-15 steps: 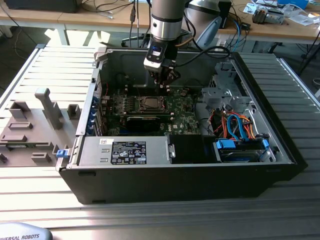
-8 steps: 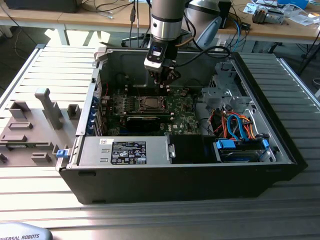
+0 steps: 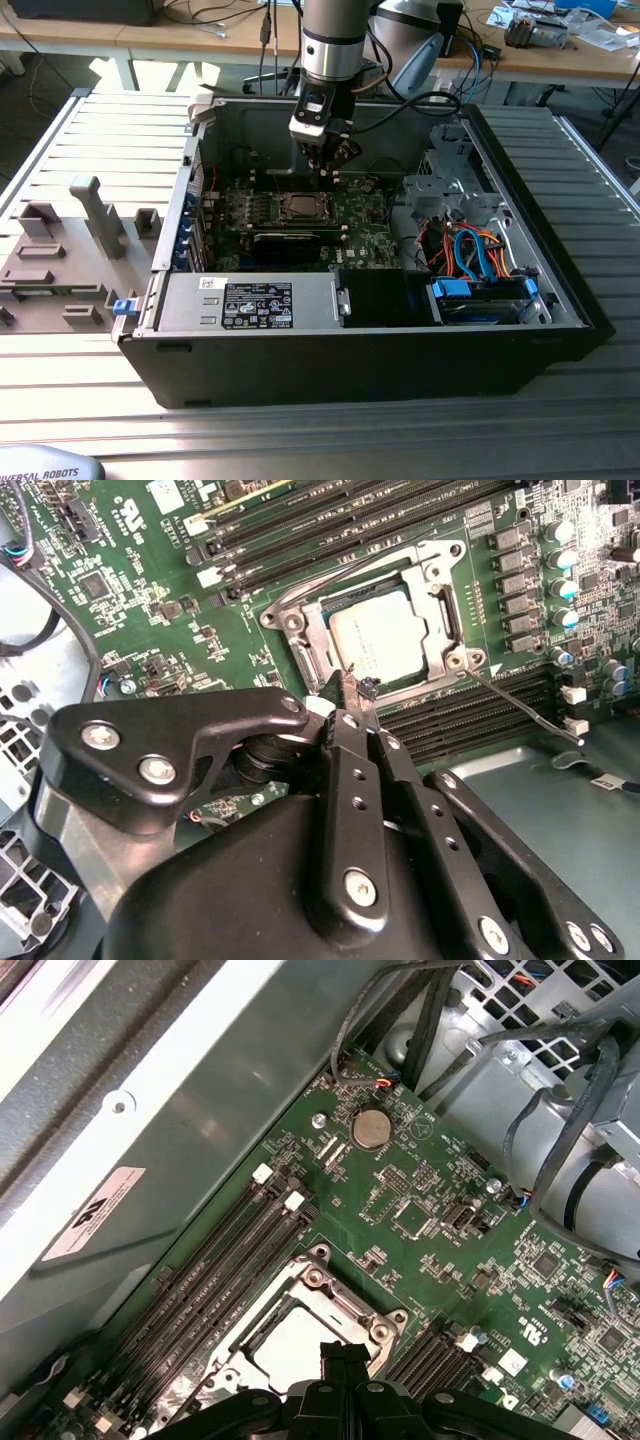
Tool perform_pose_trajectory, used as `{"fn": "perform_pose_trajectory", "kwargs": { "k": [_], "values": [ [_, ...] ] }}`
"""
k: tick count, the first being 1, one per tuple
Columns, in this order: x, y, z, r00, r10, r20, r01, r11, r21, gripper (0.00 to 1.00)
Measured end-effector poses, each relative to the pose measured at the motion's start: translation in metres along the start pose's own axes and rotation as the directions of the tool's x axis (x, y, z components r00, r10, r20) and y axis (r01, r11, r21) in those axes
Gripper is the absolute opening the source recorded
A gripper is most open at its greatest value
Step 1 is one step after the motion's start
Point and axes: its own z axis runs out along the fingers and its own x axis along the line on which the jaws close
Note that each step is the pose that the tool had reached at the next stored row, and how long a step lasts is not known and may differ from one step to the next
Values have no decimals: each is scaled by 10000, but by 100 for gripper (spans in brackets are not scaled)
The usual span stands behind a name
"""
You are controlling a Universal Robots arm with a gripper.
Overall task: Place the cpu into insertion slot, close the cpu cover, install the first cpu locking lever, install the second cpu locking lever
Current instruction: 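Install the first cpu locking lever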
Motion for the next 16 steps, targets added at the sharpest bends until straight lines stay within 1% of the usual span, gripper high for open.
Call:
{"fn": "perform_pose_trajectory", "kwargs": {
  "k": [16],
  "values": [
    [0,0,0,9996,-291,14,291,9996,-13,11]
  ]
}}
